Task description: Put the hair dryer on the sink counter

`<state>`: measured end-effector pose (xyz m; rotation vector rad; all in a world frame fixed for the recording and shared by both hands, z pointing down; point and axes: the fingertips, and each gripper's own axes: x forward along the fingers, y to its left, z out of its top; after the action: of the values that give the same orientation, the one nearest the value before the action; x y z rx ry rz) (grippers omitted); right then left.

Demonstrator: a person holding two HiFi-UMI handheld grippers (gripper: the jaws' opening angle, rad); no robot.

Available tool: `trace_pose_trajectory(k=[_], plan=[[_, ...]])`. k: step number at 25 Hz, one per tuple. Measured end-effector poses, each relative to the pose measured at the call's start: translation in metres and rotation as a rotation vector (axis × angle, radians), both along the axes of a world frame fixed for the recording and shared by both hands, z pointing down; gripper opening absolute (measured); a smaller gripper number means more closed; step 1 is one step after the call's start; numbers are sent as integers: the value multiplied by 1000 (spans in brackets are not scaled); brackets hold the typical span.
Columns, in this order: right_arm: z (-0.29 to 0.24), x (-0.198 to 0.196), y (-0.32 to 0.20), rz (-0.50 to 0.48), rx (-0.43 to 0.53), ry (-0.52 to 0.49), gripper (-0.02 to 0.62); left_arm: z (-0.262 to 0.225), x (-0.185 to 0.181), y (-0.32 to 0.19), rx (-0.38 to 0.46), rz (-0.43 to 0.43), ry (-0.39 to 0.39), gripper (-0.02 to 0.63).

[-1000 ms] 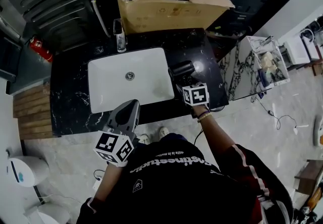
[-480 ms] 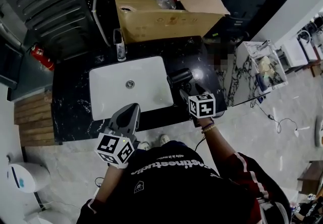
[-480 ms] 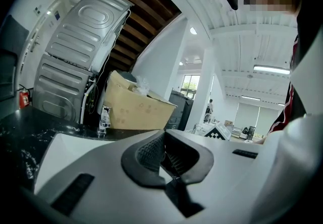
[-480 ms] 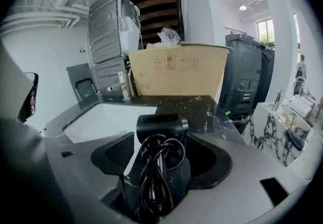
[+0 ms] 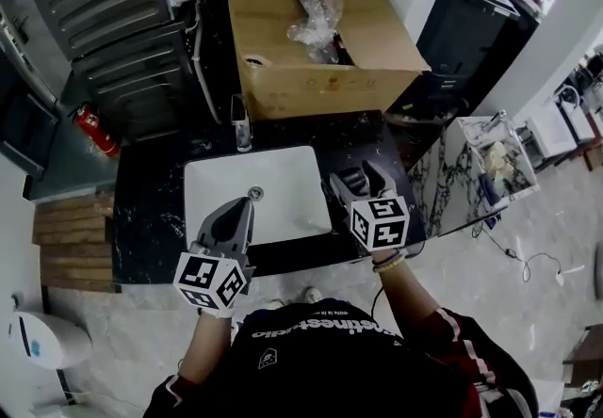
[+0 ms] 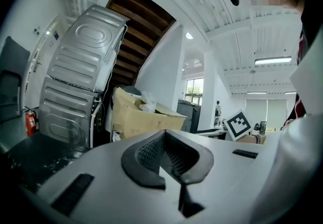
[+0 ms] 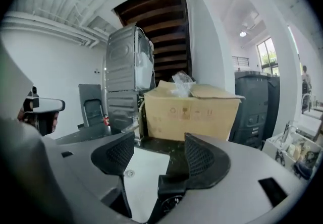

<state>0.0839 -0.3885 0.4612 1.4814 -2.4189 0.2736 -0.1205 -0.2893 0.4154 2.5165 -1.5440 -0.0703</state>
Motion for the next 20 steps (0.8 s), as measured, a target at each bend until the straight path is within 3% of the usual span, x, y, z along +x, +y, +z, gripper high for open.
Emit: trace_pose_trajectory(k=[3,8,17,20], plan=[[-32,-27,-1,-30,94,-14,310,-25,-19,-13,57,-49,-20,15],[-64,-74,6,-109,171,-43,310,-55,-41,-25,130,-104,-76,15],[-91,-124,21,-185,251,-89,308,-65,-63,-27,153,-142,-70,15],[-98,-130,26,-192,272,-101,222,-64,-69,-27,149,-149,-59,15]])
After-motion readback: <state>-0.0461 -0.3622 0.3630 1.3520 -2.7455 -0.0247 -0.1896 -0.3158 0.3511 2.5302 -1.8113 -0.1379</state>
